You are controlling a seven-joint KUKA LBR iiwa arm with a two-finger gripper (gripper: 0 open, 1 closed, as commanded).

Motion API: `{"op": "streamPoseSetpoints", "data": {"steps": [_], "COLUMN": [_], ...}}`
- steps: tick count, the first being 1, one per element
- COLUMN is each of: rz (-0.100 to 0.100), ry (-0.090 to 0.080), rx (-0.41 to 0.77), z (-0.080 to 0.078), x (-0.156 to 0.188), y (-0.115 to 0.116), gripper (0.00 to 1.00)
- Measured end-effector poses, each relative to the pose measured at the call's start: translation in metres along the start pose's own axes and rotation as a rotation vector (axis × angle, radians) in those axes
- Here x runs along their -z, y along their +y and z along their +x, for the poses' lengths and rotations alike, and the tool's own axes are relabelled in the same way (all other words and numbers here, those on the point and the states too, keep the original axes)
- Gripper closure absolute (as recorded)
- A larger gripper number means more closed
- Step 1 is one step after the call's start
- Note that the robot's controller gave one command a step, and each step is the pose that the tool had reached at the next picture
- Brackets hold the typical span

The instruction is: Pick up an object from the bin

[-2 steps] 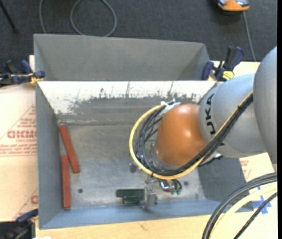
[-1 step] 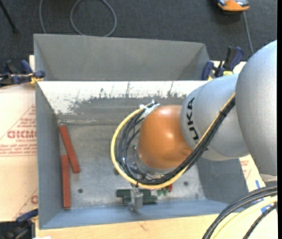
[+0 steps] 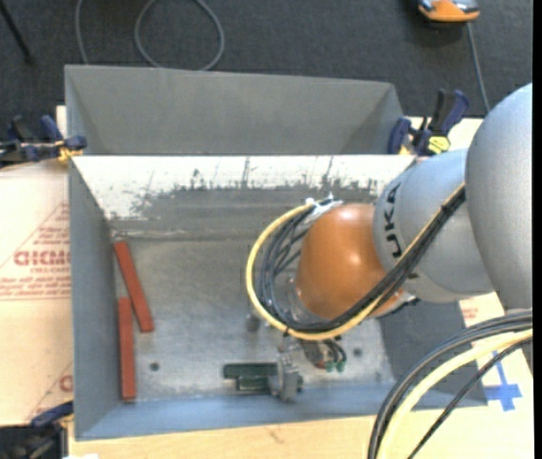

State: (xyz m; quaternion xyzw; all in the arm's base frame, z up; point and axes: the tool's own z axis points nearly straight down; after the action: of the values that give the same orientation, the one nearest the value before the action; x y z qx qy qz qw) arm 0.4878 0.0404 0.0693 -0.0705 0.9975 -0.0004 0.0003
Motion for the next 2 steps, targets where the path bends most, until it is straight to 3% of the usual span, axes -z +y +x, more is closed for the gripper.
{"op": "streamPoseSetpoints", "data": {"steps": [1, 2], "rz": [-0.003, -0.001], "ry": [-0.013, -0.001], "rx": [-0.045, -0.051], "z": [-0.0014, 0.0018], "x": [0.0032, 0.0032], "y": [0.0642, 0.0614], "gripper": [0.00, 1.00]}}
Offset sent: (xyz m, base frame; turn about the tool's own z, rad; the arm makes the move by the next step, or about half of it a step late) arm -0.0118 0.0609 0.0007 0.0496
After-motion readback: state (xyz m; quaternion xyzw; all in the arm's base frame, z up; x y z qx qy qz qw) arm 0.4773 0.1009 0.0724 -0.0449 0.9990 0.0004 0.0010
